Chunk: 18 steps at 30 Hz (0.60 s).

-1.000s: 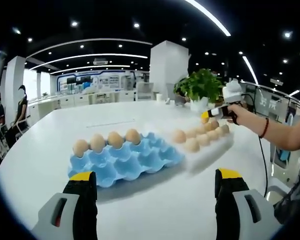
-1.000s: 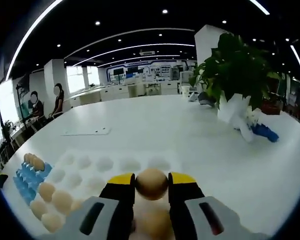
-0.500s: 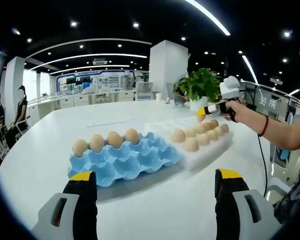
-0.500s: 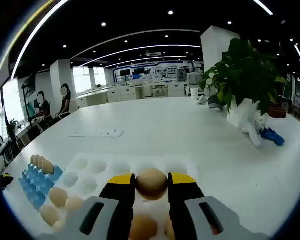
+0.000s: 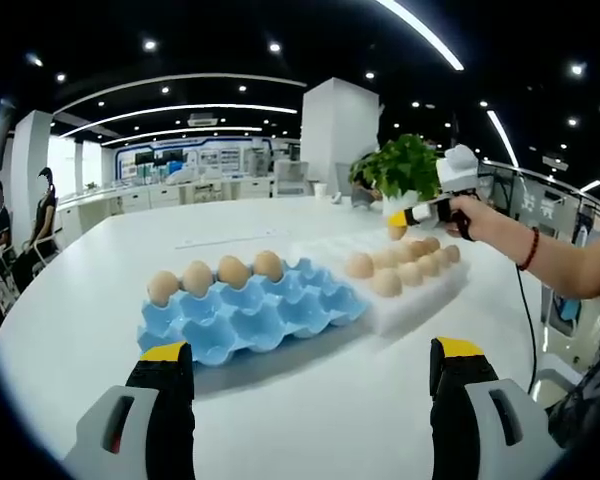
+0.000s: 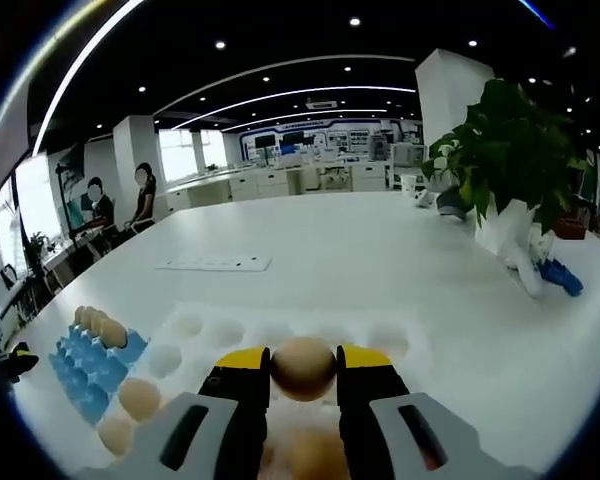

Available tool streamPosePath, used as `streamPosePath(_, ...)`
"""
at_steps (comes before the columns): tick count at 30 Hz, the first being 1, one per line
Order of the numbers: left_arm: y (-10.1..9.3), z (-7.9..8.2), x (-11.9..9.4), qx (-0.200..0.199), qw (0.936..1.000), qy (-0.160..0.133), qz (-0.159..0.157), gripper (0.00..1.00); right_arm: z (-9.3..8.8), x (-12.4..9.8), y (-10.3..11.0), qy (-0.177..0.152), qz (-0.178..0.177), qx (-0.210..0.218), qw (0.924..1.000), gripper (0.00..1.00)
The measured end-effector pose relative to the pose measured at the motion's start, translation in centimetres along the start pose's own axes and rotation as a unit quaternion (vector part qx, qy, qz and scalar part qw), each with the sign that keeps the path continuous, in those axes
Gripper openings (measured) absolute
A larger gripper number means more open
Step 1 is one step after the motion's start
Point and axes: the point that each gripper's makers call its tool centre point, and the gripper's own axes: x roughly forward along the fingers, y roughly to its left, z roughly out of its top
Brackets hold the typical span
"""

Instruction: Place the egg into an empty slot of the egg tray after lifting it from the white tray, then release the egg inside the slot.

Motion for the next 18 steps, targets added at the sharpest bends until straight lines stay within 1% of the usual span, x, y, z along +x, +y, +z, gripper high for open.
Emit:
streamPosePath(9, 0.1, -0.3, -0.2, -0.001, 1.0000, 0.003, 0.001, 1.00, 0.1, 0.3, 2.2, 0.004, 0.023, -0.003, 0.9997, 0.27)
streamPosePath(11, 0.1, -0.4, -0.2, -0.001, 1.0000, 0.003, 0.001, 1.00, 0.2, 0.6, 2.4, 0.004, 0.024, -0.005, 0.9997, 0.27)
streamPosePath(15, -0.1, 0.1, -0.3, -0.007, 0.9999, -0.009, -0.007, 1.00, 0.0, 0.7, 3.5, 0.007, 0.031, -0.017, 0.9994, 0.27)
streamPosePath(17, -0.1, 0.0, -0.3, -0.002, 1.0000, -0.005, -0.004, 1.00, -0.2, 0.5, 4.3, 0.007, 0.035, -0.021, 0.9991, 0.27)
streamPosePath(18, 0.0, -0.1, -0.3, 0.000, 1.0000, -0.004, -0.003, 1.00, -0.1, 0.8, 4.4, 0.008, 0.038, -0.022, 0.9990, 0.27)
